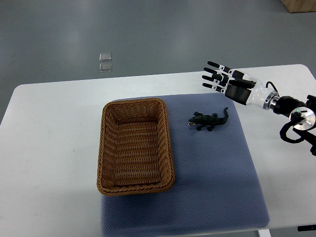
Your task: Place crocodile in brown basket with right hand
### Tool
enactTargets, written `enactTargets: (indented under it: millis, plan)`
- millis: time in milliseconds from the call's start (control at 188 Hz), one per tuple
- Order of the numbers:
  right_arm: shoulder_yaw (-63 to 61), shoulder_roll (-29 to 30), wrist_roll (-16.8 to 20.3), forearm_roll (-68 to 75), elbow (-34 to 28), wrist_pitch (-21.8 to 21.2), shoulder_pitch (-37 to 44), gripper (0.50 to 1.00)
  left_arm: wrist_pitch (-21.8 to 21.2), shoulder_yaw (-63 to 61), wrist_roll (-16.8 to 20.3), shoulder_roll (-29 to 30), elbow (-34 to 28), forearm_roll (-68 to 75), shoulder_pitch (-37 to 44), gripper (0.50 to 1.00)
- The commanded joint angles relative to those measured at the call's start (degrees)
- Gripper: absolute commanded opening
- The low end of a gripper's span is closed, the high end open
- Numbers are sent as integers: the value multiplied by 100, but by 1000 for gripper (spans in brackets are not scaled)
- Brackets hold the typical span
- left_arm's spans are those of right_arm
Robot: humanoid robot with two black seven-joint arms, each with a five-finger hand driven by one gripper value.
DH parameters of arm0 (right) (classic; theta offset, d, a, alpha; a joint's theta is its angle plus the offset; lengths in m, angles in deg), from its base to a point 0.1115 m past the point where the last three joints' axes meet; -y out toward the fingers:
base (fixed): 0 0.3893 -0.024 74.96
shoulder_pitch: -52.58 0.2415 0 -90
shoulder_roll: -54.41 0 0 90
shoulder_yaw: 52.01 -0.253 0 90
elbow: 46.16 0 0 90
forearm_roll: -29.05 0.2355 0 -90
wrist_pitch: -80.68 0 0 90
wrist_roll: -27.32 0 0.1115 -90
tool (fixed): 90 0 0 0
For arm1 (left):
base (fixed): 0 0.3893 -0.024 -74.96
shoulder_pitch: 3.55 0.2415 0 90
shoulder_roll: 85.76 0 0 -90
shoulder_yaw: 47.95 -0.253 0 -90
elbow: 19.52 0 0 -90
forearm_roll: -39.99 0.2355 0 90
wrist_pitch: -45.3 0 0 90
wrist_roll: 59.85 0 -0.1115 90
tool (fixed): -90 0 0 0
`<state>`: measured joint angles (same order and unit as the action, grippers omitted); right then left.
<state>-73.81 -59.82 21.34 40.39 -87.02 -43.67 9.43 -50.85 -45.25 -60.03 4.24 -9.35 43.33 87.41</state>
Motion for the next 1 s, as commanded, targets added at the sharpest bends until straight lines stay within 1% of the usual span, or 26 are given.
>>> enactTargets:
  millis: [0, 69, 175, 271, 447, 574, 670, 856, 994]
  plan:
    - [9, 15, 0, 0, 0, 25, -9, 930, -1, 3, -9, 0, -7, 0, 1, 1000]
    - [9, 15, 0, -26, 0, 121, -9, 930, -1, 3, -9, 0, -7, 0, 1, 1000]
    - [0, 6, -9, -26, 0, 508, 0, 930, -10, 3, -9, 0, -7, 0, 1, 1000]
    - [-17, -11, -9, -35, 26, 728, 9, 930, -1, 3, -9, 0, -7, 0, 1, 1000]
    - [-8, 6, -27, -26, 17, 631, 18, 930, -10, -24, -9, 0, -86, 0, -8, 1000]
    - [-8, 6, -35, -35, 17, 359, 27, 930, -10, -6, -9, 0, -77, 0, -8, 1000]
    - [0, 6, -35, -70, 17, 324, 44, 930, -10, 3, -9, 0, -68, 0, -8, 1000]
    - [-17, 15, -79, -712, 17, 288, 71, 930, -10, -6, 0, 0, -77, 0, -8, 1000]
    - [-8, 24, -343, -1573, 17, 95, 97, 930, -10, -6, -9, 0, -77, 0, -8, 1000]
